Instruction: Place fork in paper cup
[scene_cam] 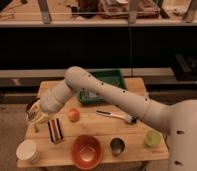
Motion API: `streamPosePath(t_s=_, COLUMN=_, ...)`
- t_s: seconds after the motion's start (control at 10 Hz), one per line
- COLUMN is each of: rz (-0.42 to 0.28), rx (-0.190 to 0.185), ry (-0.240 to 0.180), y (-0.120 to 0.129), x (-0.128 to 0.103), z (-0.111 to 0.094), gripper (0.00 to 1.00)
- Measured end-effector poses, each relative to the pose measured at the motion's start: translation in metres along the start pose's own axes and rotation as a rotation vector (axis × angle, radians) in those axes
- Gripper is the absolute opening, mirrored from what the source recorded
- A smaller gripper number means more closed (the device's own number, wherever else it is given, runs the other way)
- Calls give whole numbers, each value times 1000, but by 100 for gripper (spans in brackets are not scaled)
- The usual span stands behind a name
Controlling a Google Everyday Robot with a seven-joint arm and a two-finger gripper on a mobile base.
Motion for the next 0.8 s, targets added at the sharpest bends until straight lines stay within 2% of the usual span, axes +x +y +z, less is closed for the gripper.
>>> streamPosePath(t_s=0.1, rz=-29, rx=-37, ry=-48, y=5, x=-18, z=9, gripper=0)
streamPosePath(t_s=0.2, rz=-48, rx=-60, ry=-72, y=8, x=-32, z=13, gripper=0)
streamPosePath(t_s=0.4, rz=-78, rx=-97, ry=-79, y=16, x=-48, z=11, gripper=0)
streamPosePath(t_s=0.6, rz=-70, rx=-121, ry=-69, y=21, x=-44, z=18, gripper=0)
streamPosePath(t_s=0.8, rz=-40, rx=-153, ry=-55, y=25, x=-27, z=42, gripper=0)
